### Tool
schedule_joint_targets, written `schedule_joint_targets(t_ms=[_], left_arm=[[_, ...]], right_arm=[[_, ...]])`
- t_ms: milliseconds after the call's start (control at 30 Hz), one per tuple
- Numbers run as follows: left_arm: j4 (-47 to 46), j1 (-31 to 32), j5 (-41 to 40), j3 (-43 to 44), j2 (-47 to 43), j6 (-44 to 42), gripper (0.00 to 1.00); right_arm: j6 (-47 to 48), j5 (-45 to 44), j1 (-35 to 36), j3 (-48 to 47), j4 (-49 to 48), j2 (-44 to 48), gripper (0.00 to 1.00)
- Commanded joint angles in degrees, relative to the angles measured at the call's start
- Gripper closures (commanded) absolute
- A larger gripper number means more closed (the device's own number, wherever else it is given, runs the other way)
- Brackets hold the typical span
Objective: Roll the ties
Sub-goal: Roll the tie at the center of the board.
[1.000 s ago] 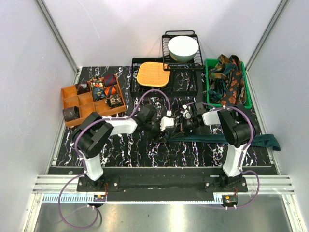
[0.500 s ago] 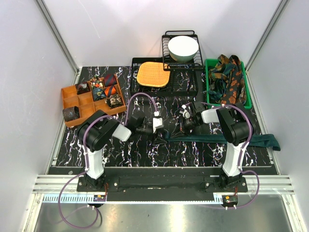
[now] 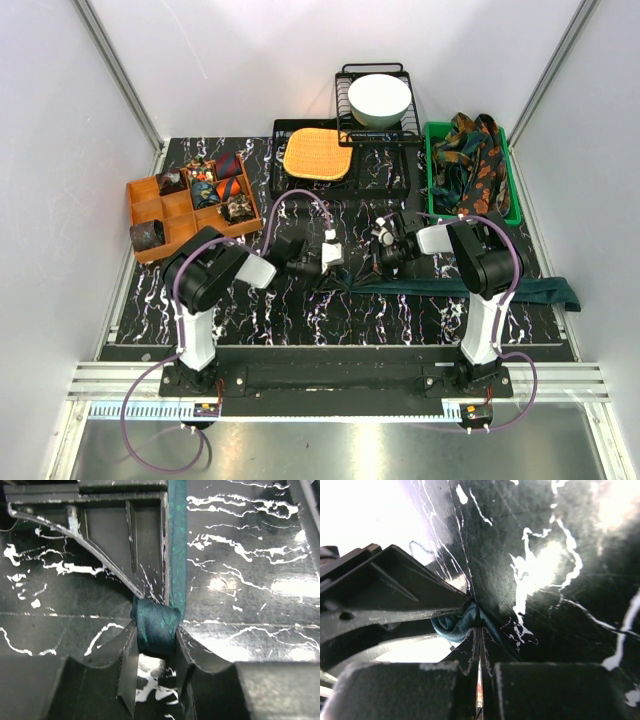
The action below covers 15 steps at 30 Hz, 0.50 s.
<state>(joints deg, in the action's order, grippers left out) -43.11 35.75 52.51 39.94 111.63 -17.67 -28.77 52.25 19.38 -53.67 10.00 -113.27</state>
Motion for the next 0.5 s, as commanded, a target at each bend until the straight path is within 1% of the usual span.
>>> schedule_joint_targets(t_ms=[0,33,67,100,200,233,300,333,467], left_arm=[[24.97,2.48,-9.70,6.88,-2.82,-13.95,0.77],[27.53,3.09,-11.80,7.42,-3.43,-15.27,0.78],[31.12,3.45,-12.77,7.86,-3.70,-16.51,0.81],[33.33,3.71,-13.48,9.00,-3.97,-17.21,0.82],[41.34,4.94,-17.70,11.46,-3.88,-18.54,0.86],[42.92,5.47,-19.71,12.86,-3.27,-18.80,0.87],[46.44,5.82,-22.35,13.84,-2.83,-19.50,0.89],[48.02,6.26,-23.23,14.54,-2.48,-19.85,0.89],[51.89,7.23,-26.40,16.30,-2.12,-20.65,0.89]], right_arm=[[3.02,-6.64,0.40,0.50,2.22,-0.81,1.00],[3.11,-6.55,0.31,0.15,2.30,-0.63,1.00],[3.46,-6.37,0.40,-0.03,3.09,-0.37,0.96],[3.64,-6.11,0.31,-0.29,3.53,0.33,0.88],[4.25,-5.58,-0.30,-0.21,5.29,3.22,0.78],[4.25,-5.06,-1.17,0.23,5.55,3.93,0.72],[5.04,-3.82,-1.88,0.49,7.22,6.29,0.68],[5.74,-3.30,-3.02,0.84,8.27,7.27,0.65],[7.50,-1.63,-4.26,2.60,8.72,10.87,0.56]])
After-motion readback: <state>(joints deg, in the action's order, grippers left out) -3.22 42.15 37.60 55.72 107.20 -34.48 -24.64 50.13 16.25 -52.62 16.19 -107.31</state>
